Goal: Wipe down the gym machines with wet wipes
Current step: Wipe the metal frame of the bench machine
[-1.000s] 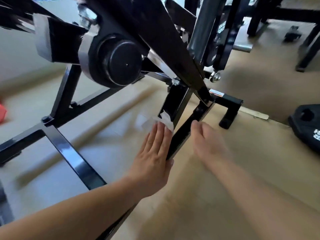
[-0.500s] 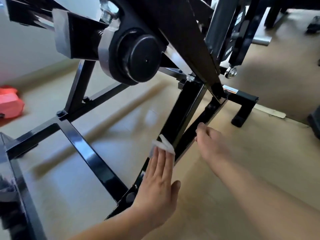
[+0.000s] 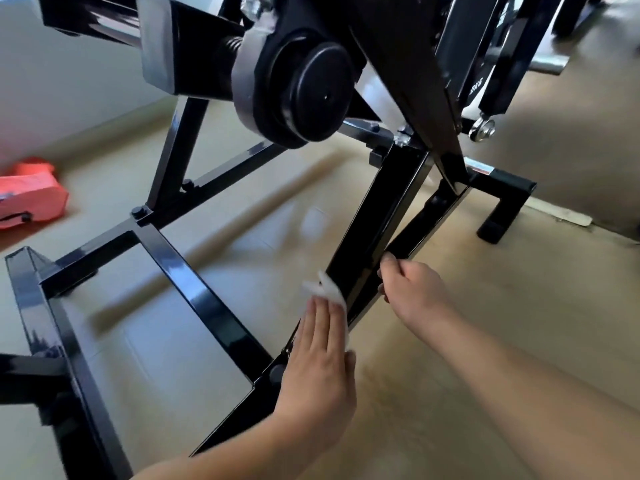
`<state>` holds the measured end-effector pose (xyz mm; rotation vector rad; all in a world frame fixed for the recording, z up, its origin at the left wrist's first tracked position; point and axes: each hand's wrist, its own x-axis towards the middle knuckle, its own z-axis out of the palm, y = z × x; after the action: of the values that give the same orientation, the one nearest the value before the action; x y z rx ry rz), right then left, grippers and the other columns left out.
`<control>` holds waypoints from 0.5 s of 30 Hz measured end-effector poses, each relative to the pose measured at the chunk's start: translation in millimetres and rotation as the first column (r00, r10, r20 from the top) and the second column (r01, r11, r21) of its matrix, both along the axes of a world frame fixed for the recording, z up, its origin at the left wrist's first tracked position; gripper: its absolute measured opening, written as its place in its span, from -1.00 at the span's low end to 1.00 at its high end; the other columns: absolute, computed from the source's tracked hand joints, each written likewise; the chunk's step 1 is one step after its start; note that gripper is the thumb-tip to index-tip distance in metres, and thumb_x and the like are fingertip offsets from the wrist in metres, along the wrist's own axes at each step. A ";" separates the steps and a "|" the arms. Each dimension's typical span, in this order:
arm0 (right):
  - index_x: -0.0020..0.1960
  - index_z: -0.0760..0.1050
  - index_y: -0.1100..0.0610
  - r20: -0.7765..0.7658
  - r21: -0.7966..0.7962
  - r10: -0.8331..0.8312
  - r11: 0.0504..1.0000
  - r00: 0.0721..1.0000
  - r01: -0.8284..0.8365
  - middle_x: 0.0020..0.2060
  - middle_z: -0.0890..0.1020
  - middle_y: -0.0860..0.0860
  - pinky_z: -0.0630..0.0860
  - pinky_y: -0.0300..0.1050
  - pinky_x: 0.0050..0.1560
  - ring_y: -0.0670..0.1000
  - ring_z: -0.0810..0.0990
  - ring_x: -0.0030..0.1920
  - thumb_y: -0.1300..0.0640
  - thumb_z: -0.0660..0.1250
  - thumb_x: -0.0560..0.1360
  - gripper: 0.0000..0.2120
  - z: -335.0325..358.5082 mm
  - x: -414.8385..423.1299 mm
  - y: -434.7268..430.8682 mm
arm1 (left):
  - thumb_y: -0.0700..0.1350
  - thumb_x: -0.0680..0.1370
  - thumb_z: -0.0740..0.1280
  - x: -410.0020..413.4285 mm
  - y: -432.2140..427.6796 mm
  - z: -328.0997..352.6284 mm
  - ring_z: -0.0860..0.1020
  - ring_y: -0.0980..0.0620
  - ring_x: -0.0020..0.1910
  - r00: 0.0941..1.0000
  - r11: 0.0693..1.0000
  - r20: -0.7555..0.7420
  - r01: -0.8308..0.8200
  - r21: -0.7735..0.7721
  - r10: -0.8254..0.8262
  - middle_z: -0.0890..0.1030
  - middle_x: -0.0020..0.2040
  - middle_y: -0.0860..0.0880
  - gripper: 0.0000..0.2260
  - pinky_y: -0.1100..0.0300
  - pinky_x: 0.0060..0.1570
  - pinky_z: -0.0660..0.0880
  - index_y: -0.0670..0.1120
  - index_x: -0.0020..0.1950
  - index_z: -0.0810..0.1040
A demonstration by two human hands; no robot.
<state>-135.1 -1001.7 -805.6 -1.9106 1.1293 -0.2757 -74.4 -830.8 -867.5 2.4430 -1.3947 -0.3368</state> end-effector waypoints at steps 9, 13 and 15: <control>-0.33 0.58 0.16 0.010 -0.024 0.057 0.998 0.998 -0.057 -0.41 0.67 0.07 0.65 0.21 -0.08 0.16 0.67 -0.28 -0.13 0.14 0.61 -0.49 0.3 6.3 11.9 | -0.09 0.72 0.12 36.3 -41.5 15.8 -0.09 -0.06 0.67 0.994 0.980 -0.085 -0.084 -0.183 0.069 -0.29 0.67 -0.06 -0.34 0.09 0.58 0.17 -0.07 0.68 -0.24; -0.30 0.57 0.22 -0.014 -0.024 0.163 0.986 0.987 -0.163 -0.42 0.65 0.08 0.65 0.27 -0.12 0.20 0.66 -0.30 -0.11 0.17 0.58 -0.52 -0.8 3.2 19.0 | -0.31 0.66 0.19 15.5 4.4 -7.6 -0.08 0.05 0.65 0.992 0.975 -0.048 -0.125 -0.183 0.118 -0.09 0.68 -0.04 -0.36 0.12 0.54 0.26 -0.10 0.69 0.01; -0.30 0.56 0.24 -0.024 -0.034 0.217 0.975 0.976 -0.218 -0.43 0.64 0.11 0.64 0.28 -0.17 0.21 0.65 -0.31 -0.10 0.18 0.56 -0.53 0.3 7.6 20.5 | -0.24 0.70 0.12 13.9 10.7 -8.4 -0.08 0.14 0.64 0.978 0.965 -0.136 -0.180 -0.191 0.156 -0.03 0.69 0.04 -0.46 0.23 0.53 0.21 -0.03 0.68 0.08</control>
<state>-127.5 -981.2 -805.3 -2.0541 0.9228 -0.1567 -60.4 -820.1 -875.9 2.3136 -1.1049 -0.2813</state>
